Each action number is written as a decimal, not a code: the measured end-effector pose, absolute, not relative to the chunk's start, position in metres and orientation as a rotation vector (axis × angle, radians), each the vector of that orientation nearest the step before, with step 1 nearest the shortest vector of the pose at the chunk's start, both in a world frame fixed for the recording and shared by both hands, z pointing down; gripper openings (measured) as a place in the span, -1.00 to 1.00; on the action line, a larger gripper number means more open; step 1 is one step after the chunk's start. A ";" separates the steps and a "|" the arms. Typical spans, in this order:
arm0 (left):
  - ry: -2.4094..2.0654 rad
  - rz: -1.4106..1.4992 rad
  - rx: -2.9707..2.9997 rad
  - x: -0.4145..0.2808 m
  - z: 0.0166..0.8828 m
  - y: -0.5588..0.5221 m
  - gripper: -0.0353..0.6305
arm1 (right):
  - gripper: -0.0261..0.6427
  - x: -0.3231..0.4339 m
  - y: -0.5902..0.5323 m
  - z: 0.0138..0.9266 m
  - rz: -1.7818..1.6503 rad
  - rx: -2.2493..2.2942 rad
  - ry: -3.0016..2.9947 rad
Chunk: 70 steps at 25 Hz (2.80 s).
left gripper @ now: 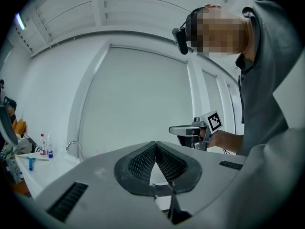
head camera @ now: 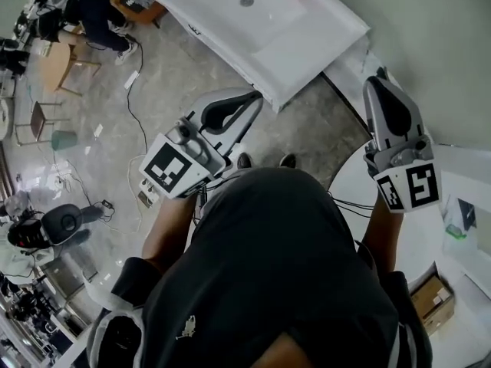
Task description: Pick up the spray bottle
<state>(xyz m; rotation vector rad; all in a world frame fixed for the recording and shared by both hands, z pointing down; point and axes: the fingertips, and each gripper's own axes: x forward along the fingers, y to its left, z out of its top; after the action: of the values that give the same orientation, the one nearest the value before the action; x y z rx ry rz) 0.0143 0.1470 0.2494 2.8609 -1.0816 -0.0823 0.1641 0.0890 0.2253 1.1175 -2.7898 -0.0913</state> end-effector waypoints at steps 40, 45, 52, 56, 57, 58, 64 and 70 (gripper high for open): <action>-0.798 -0.130 2.942 -0.086 0.271 0.036 -0.88 | -0.89 0.067 0.004 0.236 -0.070 1.285 -2.603; -0.888 -0.135 2.894 -0.068 0.283 0.007 -0.88 | -0.89 0.088 -0.032 0.251 -0.045 1.251 -2.627; -0.976 -0.117 2.882 -0.036 0.274 -0.008 -0.88 | -0.89 0.110 -0.061 0.245 -0.052 1.153 -2.690; -1.031 -0.114 2.863 -0.021 0.266 -0.014 -0.88 | -0.89 0.122 -0.071 0.241 -0.047 1.111 -2.719; -1.038 -0.107 2.862 -0.017 0.264 -0.014 -0.88 | -0.89 0.125 -0.073 0.239 -0.045 1.103 -2.726; -1.044 -0.102 2.861 -0.014 0.262 -0.015 -0.88 | -0.89 0.128 -0.073 0.238 -0.044 1.096 -2.732; -1.094 -0.065 2.846 0.008 0.260 -0.014 -0.88 | -0.89 0.153 -0.079 0.242 -0.022 1.073 -2.765; -1.091 -0.093 2.847 0.033 0.246 -0.016 -0.88 | -0.89 0.169 -0.086 0.246 0.008 1.031 -2.769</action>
<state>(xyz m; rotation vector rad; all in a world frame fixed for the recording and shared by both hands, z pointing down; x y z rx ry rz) 0.0327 -0.0157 0.2464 2.8473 -1.0913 -0.0925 0.1690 -0.0864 0.2464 1.0309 -2.7692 0.0078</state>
